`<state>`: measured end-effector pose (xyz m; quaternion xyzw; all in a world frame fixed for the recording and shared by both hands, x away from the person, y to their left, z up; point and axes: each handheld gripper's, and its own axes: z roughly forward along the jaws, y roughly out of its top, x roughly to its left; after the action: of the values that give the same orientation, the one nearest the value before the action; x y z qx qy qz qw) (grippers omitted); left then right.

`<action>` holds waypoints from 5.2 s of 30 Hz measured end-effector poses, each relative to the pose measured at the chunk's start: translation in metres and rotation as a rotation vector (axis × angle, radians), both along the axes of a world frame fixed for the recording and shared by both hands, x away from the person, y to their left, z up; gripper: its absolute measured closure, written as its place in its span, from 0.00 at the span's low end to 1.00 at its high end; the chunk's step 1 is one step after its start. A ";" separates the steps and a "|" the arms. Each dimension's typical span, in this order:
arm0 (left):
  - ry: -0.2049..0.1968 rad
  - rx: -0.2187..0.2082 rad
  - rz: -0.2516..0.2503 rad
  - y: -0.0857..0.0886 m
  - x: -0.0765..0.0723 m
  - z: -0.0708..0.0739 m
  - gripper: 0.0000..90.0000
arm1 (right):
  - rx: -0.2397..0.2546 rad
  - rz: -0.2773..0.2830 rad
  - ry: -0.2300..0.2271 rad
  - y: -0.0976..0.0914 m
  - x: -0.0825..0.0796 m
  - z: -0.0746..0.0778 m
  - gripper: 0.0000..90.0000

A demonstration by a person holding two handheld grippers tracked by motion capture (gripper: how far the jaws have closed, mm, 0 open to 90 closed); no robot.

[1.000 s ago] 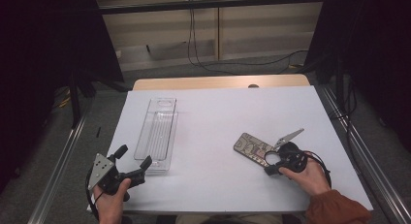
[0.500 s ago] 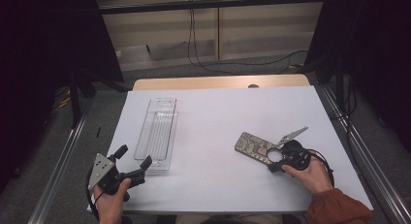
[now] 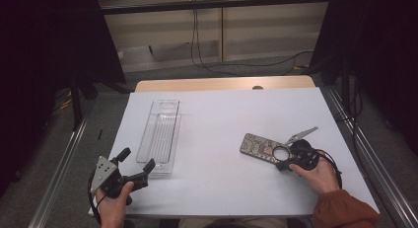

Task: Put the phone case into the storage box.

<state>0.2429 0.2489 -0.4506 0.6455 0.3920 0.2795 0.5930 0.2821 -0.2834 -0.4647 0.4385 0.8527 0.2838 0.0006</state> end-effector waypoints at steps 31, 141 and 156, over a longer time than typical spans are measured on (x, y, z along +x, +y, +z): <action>0.005 0.012 0.002 -0.001 0.001 -0.001 0.04 | 0.002 -0.053 -0.078 0.003 0.023 0.026 1.00; 0.018 0.009 0.021 -0.001 0.002 -0.002 0.04 | -0.020 0.013 -0.034 0.087 0.077 -0.003 1.00; 0.014 0.014 -0.004 -0.009 0.008 -0.001 0.04 | -0.032 0.031 -0.022 0.086 0.065 -0.001 1.00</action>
<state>0.2505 0.2404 -0.4520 0.6525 0.3928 0.2763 0.5861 0.3468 -0.1975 -0.4656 0.4218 0.8639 0.2748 0.0128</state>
